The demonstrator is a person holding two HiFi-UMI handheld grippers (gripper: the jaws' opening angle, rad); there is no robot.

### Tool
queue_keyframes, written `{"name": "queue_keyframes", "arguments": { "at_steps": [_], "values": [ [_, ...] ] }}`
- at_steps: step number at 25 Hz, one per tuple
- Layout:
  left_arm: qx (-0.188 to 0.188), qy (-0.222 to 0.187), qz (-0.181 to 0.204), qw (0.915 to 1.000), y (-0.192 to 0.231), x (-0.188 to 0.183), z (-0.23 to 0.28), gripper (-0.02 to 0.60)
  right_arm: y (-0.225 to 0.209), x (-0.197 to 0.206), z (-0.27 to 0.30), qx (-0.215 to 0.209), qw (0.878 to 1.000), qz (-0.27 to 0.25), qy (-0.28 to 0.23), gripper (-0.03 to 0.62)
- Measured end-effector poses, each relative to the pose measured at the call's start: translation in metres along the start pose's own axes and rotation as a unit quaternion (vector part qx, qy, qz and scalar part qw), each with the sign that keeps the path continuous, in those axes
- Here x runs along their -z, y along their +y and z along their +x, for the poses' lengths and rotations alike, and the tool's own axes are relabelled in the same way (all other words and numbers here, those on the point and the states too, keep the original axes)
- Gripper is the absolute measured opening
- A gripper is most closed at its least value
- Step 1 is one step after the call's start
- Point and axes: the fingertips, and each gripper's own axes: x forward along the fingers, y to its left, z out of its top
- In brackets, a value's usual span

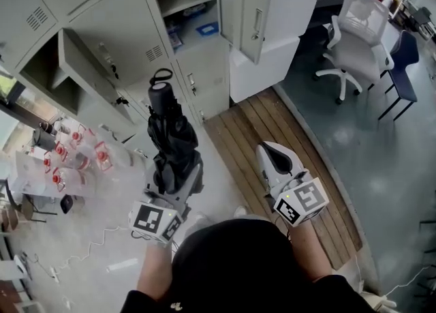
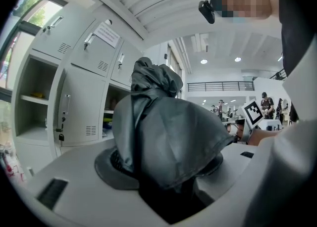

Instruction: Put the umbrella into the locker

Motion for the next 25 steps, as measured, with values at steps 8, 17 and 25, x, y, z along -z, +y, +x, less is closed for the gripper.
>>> {"name": "queue_keyframes", "arguments": {
  "at_steps": [8,17,25],
  "values": [
    [-0.007,0.014,-0.011,0.9998,-0.022,0.012,0.023,0.267,-0.039,0.015,-0.005,0.004,1.0,0.02,0.019,-0.003],
    [0.002,0.019,-0.013,0.9997,0.027,0.022,0.048,0.267,-0.045,0.022,0.046,0.013,0.999,0.022,0.031,-0.003],
    [0.035,0.025,-0.013,0.999,0.114,0.015,0.074,0.267,-0.032,0.011,0.142,0.029,0.999,0.016,0.033,-0.003]
  ]
}}
